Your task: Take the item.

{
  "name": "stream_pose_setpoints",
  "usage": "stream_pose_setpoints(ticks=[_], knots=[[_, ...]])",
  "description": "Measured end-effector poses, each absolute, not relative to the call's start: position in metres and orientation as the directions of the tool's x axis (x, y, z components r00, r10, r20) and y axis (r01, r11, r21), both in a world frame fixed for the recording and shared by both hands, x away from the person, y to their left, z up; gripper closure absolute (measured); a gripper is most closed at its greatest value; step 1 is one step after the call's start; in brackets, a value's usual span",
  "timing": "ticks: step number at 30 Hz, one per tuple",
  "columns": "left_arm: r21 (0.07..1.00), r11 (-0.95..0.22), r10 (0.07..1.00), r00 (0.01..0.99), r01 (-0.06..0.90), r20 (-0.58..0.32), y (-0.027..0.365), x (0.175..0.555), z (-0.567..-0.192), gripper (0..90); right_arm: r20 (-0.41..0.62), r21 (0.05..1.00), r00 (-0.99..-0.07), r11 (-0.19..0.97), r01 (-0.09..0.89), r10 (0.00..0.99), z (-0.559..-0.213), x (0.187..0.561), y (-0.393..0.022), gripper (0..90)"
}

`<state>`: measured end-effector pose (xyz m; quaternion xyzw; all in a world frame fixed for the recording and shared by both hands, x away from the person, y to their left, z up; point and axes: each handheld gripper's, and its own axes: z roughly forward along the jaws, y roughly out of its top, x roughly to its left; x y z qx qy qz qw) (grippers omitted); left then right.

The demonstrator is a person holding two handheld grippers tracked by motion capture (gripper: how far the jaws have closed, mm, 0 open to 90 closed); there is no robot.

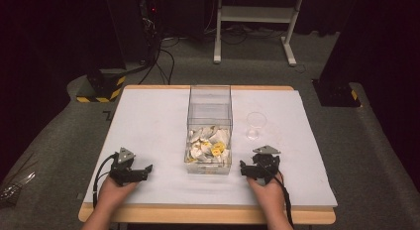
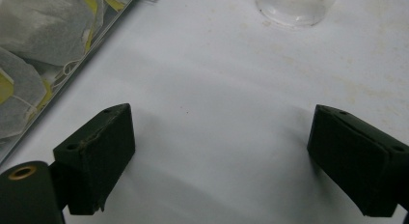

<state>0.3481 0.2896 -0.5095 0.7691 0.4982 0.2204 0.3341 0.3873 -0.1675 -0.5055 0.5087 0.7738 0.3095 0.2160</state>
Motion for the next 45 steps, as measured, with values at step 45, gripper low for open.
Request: stream_pose_setpoints(ticks=[45], knots=[[0.733,-0.282,0.912,0.41,0.619,0.005,0.29,0.349,-0.509,14.1,0.006,0.758,-0.412,0.265,0.596,0.911,-0.481,0.376,-0.174,12.3]])
